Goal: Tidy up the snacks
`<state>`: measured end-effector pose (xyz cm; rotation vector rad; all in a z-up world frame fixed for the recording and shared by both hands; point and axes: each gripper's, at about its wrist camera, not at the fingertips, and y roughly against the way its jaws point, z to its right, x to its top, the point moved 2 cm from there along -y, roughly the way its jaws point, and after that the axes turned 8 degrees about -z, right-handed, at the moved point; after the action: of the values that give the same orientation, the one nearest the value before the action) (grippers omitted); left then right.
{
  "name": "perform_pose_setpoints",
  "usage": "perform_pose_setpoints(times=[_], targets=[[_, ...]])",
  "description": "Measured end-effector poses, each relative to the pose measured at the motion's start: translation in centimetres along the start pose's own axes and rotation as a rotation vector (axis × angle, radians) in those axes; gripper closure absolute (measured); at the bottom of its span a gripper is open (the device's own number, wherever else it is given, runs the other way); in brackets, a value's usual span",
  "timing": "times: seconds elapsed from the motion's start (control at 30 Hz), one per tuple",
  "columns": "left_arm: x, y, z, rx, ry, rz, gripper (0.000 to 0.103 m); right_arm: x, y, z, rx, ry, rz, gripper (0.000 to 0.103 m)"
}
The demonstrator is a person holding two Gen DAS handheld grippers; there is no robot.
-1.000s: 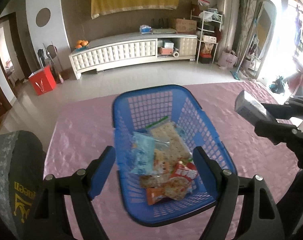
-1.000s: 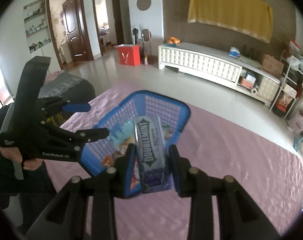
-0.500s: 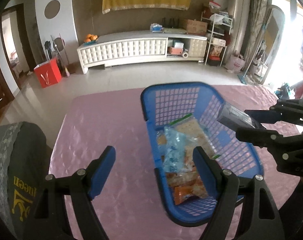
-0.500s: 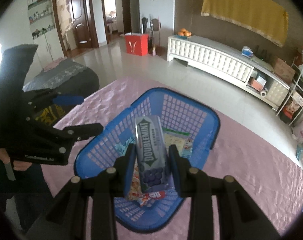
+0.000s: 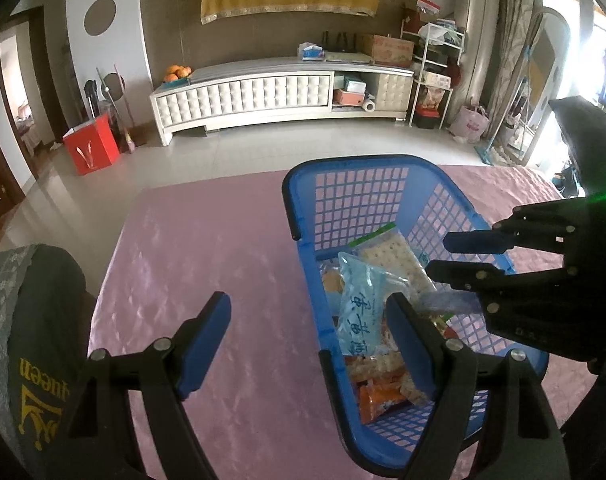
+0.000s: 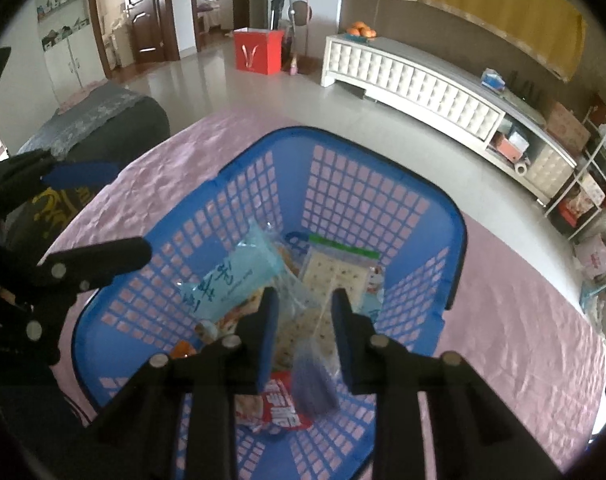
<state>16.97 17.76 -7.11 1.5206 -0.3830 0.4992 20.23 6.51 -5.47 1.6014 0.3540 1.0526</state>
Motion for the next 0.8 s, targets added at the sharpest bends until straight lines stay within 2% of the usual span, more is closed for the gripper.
perform_pose_setpoints(times=[0.33,0.5,0.57,0.8], targets=[[-0.4,1.3,0.5,-0.003,0.016,0.018,0.025,-1.4,3.7,-0.6,-0.038,-0.011,0.051,0.071],[-1.0,2.8,1.8,-0.009,0.010,0.035,0.025,-2.8,5.3,-0.5,-0.054,-0.037,0.065,0.064],[-1.1,3.4,2.5,0.011,0.002,0.043,0.025,-3.5,6.1,-0.3,-0.056,-0.057,0.077,0.060],[-2.2,6.8,4.1,-0.010,0.033,0.107,0.025,-5.5,9.2,-0.3,-0.054,-0.130,0.147,0.059]])
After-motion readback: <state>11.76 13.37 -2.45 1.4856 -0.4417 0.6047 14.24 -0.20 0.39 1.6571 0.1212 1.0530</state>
